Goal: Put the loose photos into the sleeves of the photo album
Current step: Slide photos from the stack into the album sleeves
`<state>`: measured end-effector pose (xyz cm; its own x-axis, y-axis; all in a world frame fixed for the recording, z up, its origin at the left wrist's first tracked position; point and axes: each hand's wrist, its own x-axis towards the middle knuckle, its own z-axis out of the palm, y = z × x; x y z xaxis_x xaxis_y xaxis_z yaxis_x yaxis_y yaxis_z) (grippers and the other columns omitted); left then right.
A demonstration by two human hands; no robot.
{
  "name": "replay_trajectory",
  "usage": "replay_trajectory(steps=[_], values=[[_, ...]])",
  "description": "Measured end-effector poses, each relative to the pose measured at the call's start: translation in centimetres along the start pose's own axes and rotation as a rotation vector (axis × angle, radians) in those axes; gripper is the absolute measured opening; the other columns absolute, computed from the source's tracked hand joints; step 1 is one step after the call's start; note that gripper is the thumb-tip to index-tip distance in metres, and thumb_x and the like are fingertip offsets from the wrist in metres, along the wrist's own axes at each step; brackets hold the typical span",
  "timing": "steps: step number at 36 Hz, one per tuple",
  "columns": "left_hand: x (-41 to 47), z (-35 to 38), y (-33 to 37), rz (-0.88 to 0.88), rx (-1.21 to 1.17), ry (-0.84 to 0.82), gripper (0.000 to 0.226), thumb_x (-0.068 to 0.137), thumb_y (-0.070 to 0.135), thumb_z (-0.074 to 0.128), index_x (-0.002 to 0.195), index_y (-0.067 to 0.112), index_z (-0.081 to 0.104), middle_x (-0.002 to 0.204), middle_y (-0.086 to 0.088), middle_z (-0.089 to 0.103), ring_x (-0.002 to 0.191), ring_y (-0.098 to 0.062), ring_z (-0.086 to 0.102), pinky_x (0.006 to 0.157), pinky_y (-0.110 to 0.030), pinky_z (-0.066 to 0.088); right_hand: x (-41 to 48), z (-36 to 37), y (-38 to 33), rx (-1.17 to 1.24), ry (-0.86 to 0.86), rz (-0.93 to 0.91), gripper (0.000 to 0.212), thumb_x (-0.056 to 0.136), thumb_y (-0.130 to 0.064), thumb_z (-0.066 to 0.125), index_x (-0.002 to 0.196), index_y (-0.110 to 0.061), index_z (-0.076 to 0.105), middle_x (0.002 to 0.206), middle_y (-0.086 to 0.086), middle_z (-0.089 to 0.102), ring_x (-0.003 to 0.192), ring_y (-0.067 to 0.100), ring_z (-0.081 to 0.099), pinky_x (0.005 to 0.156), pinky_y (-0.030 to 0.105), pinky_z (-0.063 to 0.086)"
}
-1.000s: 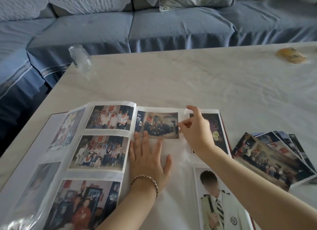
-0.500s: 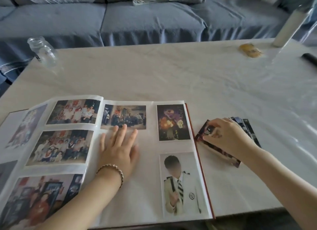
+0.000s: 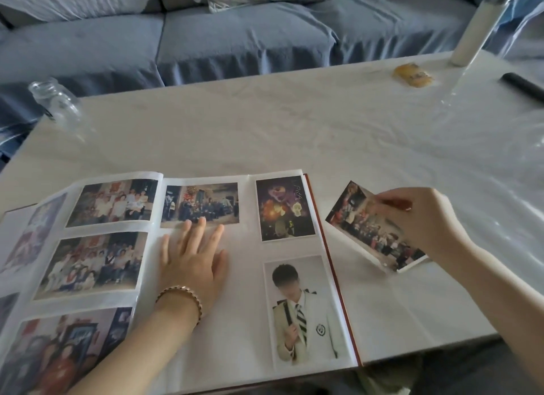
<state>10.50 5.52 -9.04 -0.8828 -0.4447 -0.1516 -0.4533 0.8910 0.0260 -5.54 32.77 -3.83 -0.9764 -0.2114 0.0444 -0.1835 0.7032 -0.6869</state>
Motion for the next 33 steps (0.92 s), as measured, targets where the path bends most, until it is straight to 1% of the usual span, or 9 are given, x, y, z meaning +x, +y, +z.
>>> replay_trajectory(steps=[4,8,10,14,18,25,28,31,33], values=[[-0.6,-0.8,1.3,0.074,-0.110,0.138,0.070,0.083,0.037,0.001,0.136,0.027,0.045,0.147,0.009,0.037,0.140,-0.005,0.022,0.108,-0.034,0.000,-1.3,-1.1,-2.9,0.050,-0.051,-0.116,0.016,0.078,-0.012,0.073,0.090,-0.023,0.075,0.065,-0.023,0.061,0.053,-0.008,0.058,0.050,0.001,0.039],[-2.0,-2.5,3.7,0.214,-0.696,0.052,0.086,0.072,0.076,0.004,0.128,0.029,0.051,0.115,0.029,0.053,0.105,0.014,0.048,0.090,-0.001,0.029,-3.2,-0.7,-5.9,0.111,-0.235,-0.218,0.026,0.076,-0.019,0.074,0.079,-0.044,0.067,0.056,-0.032,0.059,0.061,-0.013,0.060,0.048,0.004,0.043],[-2.6,-3.7,4.9,0.253,-0.977,-0.055,0.066,0.075,0.081,0.027,0.108,0.032,0.057,0.092,0.036,0.061,0.086,0.016,0.055,0.072,0.001,0.039,-3.9,0.2,-6.8,0.151,-0.307,-0.234,0.028,0.074,-0.020,0.074,0.078,-0.046,0.064,0.060,-0.031,0.061,0.062,-0.011,0.061,0.049,0.005,0.044],[-3.2,-4.5,5.2,0.225,-1.033,0.036,0.022,0.090,0.025,0.056,0.079,0.006,0.060,0.063,0.003,0.062,0.057,-0.005,0.056,0.052,-0.016,0.041,-4.7,2.0,-7.0,0.298,-0.384,-0.168,0.020,0.075,-0.021,0.074,0.091,-0.032,0.070,0.073,-0.020,0.069,0.064,-0.003,0.066,0.056,0.011,0.050],[-3.6,-4.8,3.8,0.030,-1.193,0.134,0.018,0.091,0.015,0.054,0.078,0.002,0.057,0.052,0.008,0.056,0.040,-0.003,0.046,0.038,-0.015,0.035,-5.1,2.5,-6.7,0.448,-0.398,-0.006,0.016,0.083,-0.023,0.064,0.098,-0.024,0.065,0.073,-0.009,0.073,0.066,0.004,0.068,0.057,0.022,0.057],[-4.1,-3.8,1.4,-0.112,-1.152,0.088,0.014,0.092,0.018,0.053,0.082,0.009,0.058,0.066,0.004,0.064,0.052,-0.013,0.057,0.044,-0.021,0.047,-7.0,3.9,-6.7,0.504,-0.582,0.063,0.012,0.087,-0.011,0.058,0.084,-0.022,0.062,0.065,-0.009,0.071,0.056,0.006,0.066,0.046,0.016,0.050],[-4.5,-3.0,0.4,-0.118,-0.875,0.085,0.017,0.094,0.028,0.047,0.110,0.023,0.054,0.106,0.005,0.061,0.091,-0.009,0.059,0.075,-0.012,0.046,-6.9,4.3,-6.1,0.465,-0.412,0.047,0.017,0.088,-0.010,0.058,0.081,-0.026,0.060,0.058,-0.012,0.068,0.047,0.003,0.061,0.044,0.016,0.050],[-4.6,-2.3,-0.5,-0.017,-0.303,0.107,0.055,0.098,0.037,0.034,0.146,0.014,0.022,0.153,-0.003,0.020,0.141,-0.014,0.019,0.111,-0.019,0.011,-6.3,4.2,-5.4,0.340,-0.147,-0.040,0.011,0.089,-0.012,0.058,0.088,-0.021,0.065,0.059,-0.016,0.065,0.045,0.001,0.061,0.041,0.011,0.046],[-4.7,-1.5,-1.0,-0.011,-0.020,0.052,0.067,0.097,0.050,0.016,0.147,0.016,-0.013,0.152,-0.007,-0.024,0.141,-0.018,-0.019,0.108,-0.028,-0.011,-6.0,4.1,-5.1,0.272,-0.017,-0.078,0.012,0.089,-0.011,0.058,0.096,-0.018,0.066,0.063,-0.016,0.061,0.048,-0.001,0.061,0.041,0.011,0.045]])
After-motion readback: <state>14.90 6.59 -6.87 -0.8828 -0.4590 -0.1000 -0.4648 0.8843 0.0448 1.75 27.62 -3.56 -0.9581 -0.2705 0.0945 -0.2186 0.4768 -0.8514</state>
